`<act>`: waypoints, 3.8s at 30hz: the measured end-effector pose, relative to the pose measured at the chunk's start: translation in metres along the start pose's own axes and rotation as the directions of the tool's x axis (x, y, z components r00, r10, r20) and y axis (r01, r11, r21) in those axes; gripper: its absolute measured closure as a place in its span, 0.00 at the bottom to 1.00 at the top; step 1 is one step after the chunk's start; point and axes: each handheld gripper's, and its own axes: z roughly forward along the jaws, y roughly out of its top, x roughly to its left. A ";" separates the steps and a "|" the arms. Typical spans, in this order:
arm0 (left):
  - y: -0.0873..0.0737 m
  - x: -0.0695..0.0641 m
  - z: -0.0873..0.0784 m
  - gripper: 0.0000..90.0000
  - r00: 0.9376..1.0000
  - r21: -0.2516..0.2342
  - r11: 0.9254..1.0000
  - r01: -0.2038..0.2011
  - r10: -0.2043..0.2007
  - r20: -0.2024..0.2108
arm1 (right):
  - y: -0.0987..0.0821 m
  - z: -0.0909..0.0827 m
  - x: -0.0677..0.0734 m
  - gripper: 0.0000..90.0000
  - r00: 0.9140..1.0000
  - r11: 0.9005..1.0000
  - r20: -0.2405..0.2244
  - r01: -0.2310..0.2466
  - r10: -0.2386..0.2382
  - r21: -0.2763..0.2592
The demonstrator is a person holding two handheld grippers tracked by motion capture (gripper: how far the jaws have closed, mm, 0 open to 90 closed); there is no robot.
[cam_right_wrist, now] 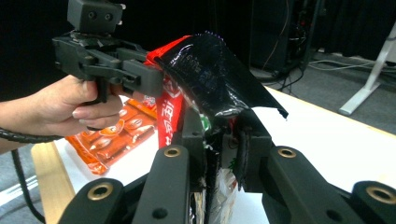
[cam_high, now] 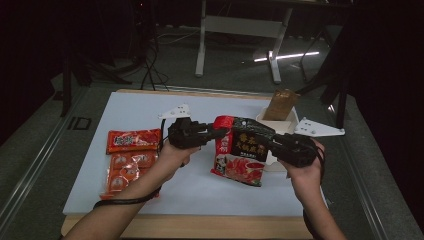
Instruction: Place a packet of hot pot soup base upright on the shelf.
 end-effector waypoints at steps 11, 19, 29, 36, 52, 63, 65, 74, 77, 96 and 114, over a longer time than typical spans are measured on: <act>-0.005 -0.003 -0.022 0.20 0.997 0.056 0.998 0.004 0.001 -0.081 | 0.010 -0.008 0.000 0.85 1.000 1.000 -0.006 0.020 -0.020 -0.018; -0.019 -0.011 -0.040 0.01 0.986 0.097 0.995 -0.014 0.029 -0.161 | 0.018 -0.007 -0.003 0.85 0.999 0.999 0.010 0.043 -0.043 -0.029; -0.047 -0.023 -0.068 0.01 0.978 0.110 0.993 -0.048 0.069 -0.195 | 0.032 -0.014 -0.017 0.85 0.998 0.998 0.049 0.045 -0.042 -0.050; -0.071 -0.027 -0.080 0.01 0.974 0.145 0.988 -0.050 0.081 -0.213 | 0.044 -0.026 -0.035 0.85 0.996 0.996 0.090 0.035 -0.028 -0.080; -0.113 -0.035 -0.096 0.01 0.966 0.186 0.982 -0.024 0.071 -0.248 | 0.048 -0.030 -0.082 0.85 0.984 0.996 0.179 0.036 -0.021 -0.079; -0.125 -0.033 -0.097 0.01 0.962 0.197 0.980 -0.027 0.079 -0.263 | 0.050 -0.031 -0.114 0.85 0.975 0.996 0.222 0.011 0.010 -0.093; -0.128 -0.031 -0.098 0.01 0.963 0.186 0.982 -0.027 0.075 -0.259 | 0.050 -0.032 -0.122 0.85 0.973 0.995 0.232 0.010 0.014 -0.103; -0.132 -0.027 -0.101 0.01 0.963 0.162 0.987 -0.012 0.055 -0.262 | 0.047 -0.028 -0.144 0.85 0.960 0.998 0.281 0.004 0.015 -0.067; -0.132 -0.026 -0.101 0.01 0.964 0.160 0.987 -0.008 0.050 -0.261 | 0.043 -0.025 -0.152 0.85 0.956 0.999 0.292 0.004 0.011 -0.050; -0.134 -0.025 -0.100 0.01 0.969 0.164 0.986 0.011 0.030 -0.245 | 0.018 0.000 -0.183 0.84 0.959 1.000 0.283 -0.007 0.014 -0.025; -0.136 -0.024 -0.101 0.01 0.969 0.163 0.986 0.020 0.020 -0.244 | 0.005 0.013 -0.184 0.82 0.976 1.000 0.215 0.022 -0.022 0.004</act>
